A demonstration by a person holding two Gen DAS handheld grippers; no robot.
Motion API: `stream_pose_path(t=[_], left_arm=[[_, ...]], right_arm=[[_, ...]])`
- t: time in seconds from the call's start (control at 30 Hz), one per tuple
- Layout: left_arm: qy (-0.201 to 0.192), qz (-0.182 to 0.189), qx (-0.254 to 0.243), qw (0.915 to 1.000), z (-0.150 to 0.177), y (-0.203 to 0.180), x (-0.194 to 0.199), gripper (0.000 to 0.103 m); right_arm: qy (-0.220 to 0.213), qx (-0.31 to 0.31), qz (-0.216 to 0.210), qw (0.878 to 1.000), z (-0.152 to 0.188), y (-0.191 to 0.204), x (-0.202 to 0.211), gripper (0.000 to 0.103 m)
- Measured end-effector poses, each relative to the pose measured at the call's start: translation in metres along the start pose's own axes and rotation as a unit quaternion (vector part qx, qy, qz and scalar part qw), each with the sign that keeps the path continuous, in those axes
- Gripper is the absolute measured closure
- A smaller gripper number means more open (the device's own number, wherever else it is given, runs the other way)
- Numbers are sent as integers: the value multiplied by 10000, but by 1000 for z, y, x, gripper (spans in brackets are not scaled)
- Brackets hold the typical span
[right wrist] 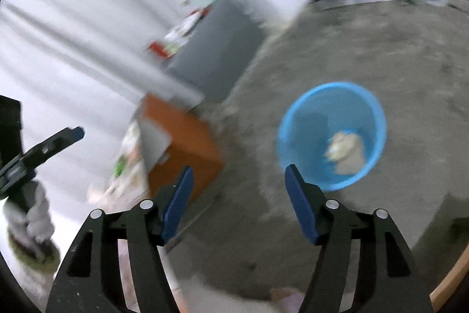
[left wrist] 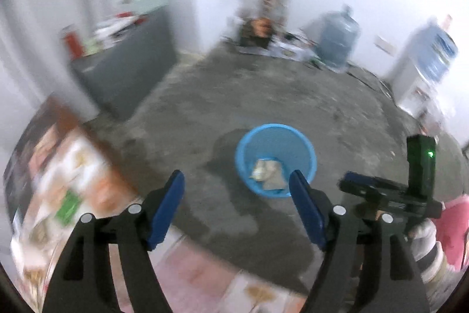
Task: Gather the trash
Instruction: 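Reach the left gripper to the clear cup while the right grasps the plastic bag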
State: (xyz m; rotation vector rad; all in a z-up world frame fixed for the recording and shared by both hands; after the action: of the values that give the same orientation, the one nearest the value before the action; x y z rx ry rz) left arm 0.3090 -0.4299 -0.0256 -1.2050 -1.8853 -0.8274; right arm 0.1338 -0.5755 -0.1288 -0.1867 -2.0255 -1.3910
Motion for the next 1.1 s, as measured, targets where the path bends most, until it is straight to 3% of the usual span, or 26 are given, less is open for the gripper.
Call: stream_pose_path(t=[0.13, 0.27, 0.47, 0.57, 0.8, 0.87, 0.97, 1.1], left_arm=[[43, -406, 778, 9961, 58, 64, 48, 29], [88, -596, 1475, 9872, 117, 109, 77, 28], [24, -816, 2079, 9747, 183, 149, 100, 28], [132, -857, 2207, 9715, 204, 162, 96, 28], [298, -836, 2247, 9704, 222, 179, 72, 28], [371, -924, 2059, 9735, 221, 179, 64, 28], [578, -1171, 1380, 9818, 220, 168, 50, 28], [876, -1253, 1078, 9823, 228, 163, 31, 28]], right_arm=[[821, 411, -428, 9949, 45, 49, -28, 38], [1569, 714, -819, 9816, 89, 99, -67, 39], [1794, 1178, -526, 9753, 115, 137, -116, 39], [1778, 1384, -244, 9740, 122, 138, -127, 46], [1698, 1842, 232, 9678, 134, 135, -140, 66], [1727, 1850, 248, 9671, 136, 134, -140, 71], [1746, 1868, 282, 9664, 138, 133, -140, 79], [1755, 1891, 286, 9657, 140, 136, -144, 84]])
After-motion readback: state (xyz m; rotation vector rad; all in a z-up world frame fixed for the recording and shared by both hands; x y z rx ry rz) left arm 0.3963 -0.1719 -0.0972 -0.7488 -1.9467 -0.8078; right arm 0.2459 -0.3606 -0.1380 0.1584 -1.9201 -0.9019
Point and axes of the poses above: each gripper's, at about its wrist camera, not at the fingertips, and x roughly against the way its jaws point, y to its left, z to its underside, the point moved 10 cm from there along -x, roughly the way its jaws point, and after that the axes turned 13 degrees about -x, right-handed, at the moved point
